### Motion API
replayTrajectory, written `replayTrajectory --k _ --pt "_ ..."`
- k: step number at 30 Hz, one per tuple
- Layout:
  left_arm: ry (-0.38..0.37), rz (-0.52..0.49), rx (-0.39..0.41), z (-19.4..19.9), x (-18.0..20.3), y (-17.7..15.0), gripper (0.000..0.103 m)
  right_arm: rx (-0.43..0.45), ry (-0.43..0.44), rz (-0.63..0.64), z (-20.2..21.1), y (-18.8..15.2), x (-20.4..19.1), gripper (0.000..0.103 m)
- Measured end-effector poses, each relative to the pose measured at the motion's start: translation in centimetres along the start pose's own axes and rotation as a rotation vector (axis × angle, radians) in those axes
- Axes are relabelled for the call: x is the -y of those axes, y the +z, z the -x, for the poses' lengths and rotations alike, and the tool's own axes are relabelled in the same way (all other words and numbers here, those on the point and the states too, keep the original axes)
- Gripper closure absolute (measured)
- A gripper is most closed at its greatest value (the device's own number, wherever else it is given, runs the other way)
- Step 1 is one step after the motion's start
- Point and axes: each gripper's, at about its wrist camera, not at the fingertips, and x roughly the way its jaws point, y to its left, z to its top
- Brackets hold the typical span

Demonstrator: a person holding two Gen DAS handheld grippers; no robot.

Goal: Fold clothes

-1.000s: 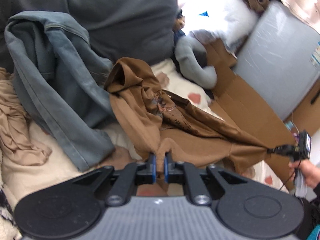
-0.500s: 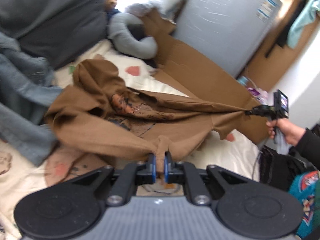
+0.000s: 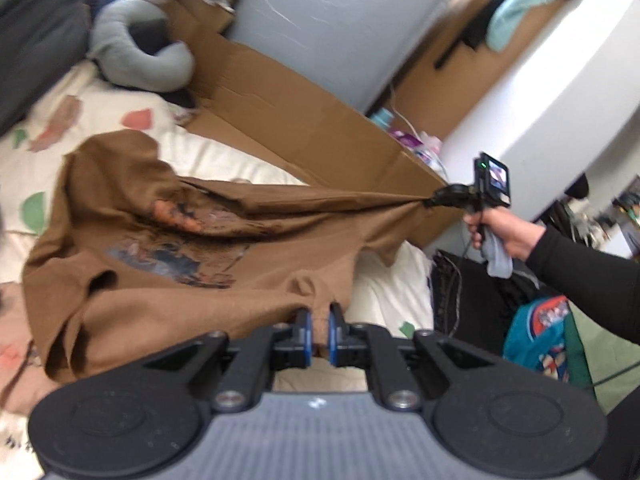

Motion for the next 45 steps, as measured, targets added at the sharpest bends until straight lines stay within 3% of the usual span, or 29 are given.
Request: replayTrajectory --k 5,8,9,12,13,18,28,31,35,45 --pt "-0.041 -0.022 -0.038 -2.2 -0.1 0.2 0.095 -0.025 0.014 0.030 -0.4 -2.2 -1.2 0.100" --pt "-0.059 -0.030 -0.061 -3.2 -0.5 0.2 0.095 -0.040 0.006 0.000 -0.7 -2.9 -1.1 0.093" --pt "-0.063 -0.034 -0.067 -3.4 -0.7 0.1 0.095 -0.041 0.003 -0.012 -0.7 -3.1 -1.1 0.088" --pt "-0.066 -0.044 -0.085 -3.9 -1.2 -0.3 0.095 -0.017 0.014 -0.037 0.2 -3.6 -0.8 0.056" --pt "-0.065 -0.042 -0.086 -4.1 -1.3 -0.3 0.095 -0.011 0.020 -0.047 0.5 -3.7 -0.7 0.054" --pt "-0.074 -0.025 -0.085 -4.8 -2.1 -0.2 0.095 -0.038 0.147 -0.140 2.5 -5.6 -1.0 0.054" --pt "-0.095 -0.022 -0.130 -6.4 -3.5 -0.8 0.095 -0.097 0.272 -0.255 5.9 -12.2 -4.3 0.054" --pt "-0.100 0.000 -0.138 -7.1 -4.4 -1.1 0.095 -0.140 0.308 -0.319 5.9 -14.7 -5.3 0.054" --pt "-0.105 0.029 -0.150 -7.9 -5.5 -1.6 0.095 -0.241 0.414 -0.507 5.1 -18.6 -6.6 0.054" --pt "-0.129 0.110 -0.167 -8.8 -8.3 -2.8 0.095 -0.417 0.578 -0.609 2.4 -24.2 -13.5 0.049"
